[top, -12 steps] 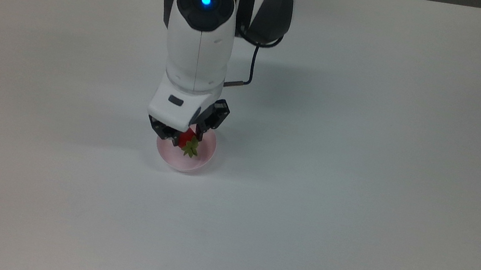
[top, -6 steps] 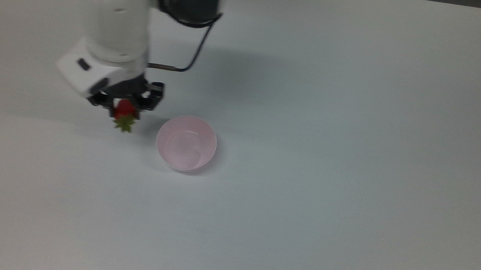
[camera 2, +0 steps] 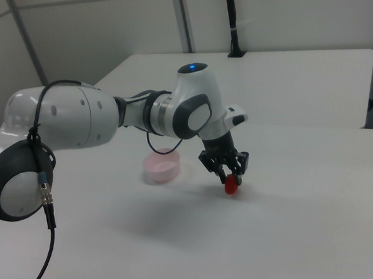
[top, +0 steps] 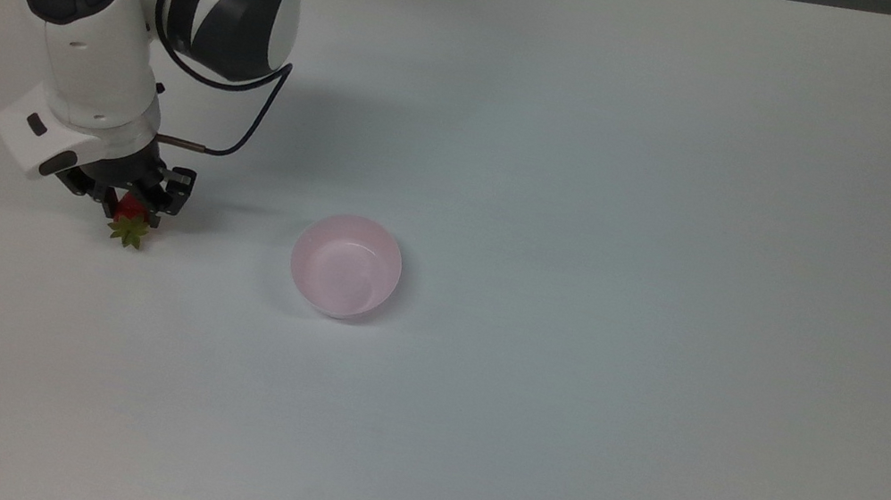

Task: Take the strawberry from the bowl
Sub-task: 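Lower the strawberry onto the table and open the gripper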

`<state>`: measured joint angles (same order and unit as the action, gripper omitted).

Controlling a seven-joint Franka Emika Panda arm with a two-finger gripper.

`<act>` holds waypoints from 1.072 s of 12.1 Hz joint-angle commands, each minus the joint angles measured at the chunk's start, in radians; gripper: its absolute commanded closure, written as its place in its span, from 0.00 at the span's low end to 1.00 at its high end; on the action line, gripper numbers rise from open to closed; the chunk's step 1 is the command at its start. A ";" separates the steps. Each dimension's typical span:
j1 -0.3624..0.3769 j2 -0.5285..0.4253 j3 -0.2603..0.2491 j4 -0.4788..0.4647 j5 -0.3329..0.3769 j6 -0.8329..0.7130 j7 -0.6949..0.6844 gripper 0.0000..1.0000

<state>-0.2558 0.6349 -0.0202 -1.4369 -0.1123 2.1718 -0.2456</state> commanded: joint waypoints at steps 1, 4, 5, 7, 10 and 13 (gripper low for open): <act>-0.008 -0.024 -0.001 -0.030 -0.020 0.022 0.023 0.36; 0.001 -0.062 -0.001 -0.034 -0.021 0.005 0.026 0.00; 0.006 -0.099 0.005 -0.037 -0.021 -0.030 0.026 0.00; 0.055 -0.188 0.006 -0.039 -0.017 -0.142 0.047 0.00; 0.154 -0.311 0.011 -0.043 -0.015 -0.286 0.202 0.00; 0.260 -0.417 0.008 -0.059 -0.004 -0.453 0.258 0.00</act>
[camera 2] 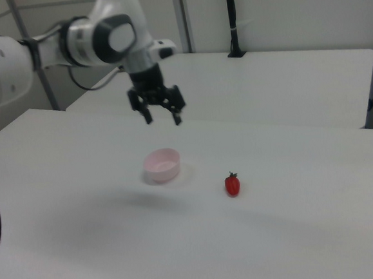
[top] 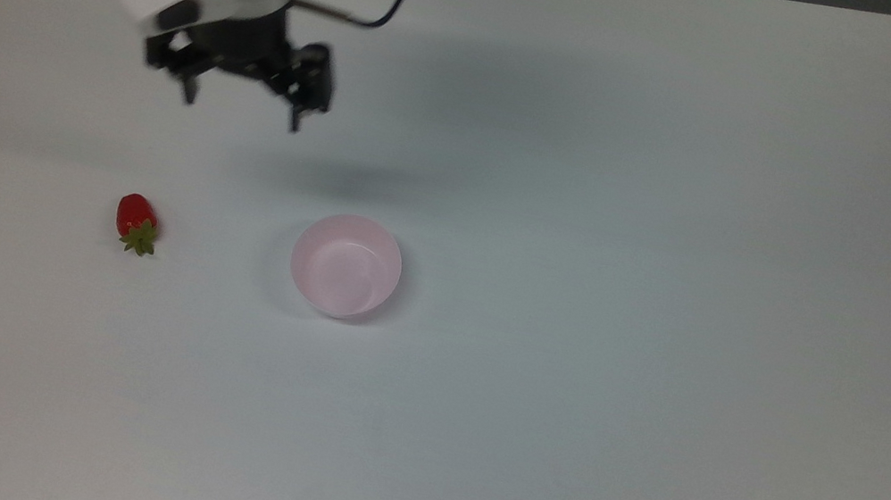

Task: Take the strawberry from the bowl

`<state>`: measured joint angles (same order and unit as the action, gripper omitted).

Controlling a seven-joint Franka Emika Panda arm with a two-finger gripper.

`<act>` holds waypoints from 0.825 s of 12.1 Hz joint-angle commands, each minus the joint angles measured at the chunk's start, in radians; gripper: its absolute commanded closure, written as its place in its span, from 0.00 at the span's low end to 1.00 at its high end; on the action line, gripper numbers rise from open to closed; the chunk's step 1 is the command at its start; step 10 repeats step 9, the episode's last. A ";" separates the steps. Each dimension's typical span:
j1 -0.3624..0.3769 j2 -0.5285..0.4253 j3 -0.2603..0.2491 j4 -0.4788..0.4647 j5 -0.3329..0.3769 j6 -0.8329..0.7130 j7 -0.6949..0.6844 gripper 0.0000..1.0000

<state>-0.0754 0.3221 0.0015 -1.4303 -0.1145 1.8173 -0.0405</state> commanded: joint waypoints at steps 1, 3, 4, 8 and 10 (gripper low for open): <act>0.115 -0.133 -0.017 -0.073 -0.002 -0.155 0.085 0.00; 0.169 -0.216 -0.020 -0.125 -0.002 -0.197 0.117 0.00; 0.184 -0.254 -0.021 -0.159 -0.002 -0.197 0.140 0.00; 0.184 -0.267 -0.020 -0.167 -0.004 -0.199 0.246 0.00; 0.180 -0.267 -0.020 -0.165 -0.004 -0.197 0.243 0.00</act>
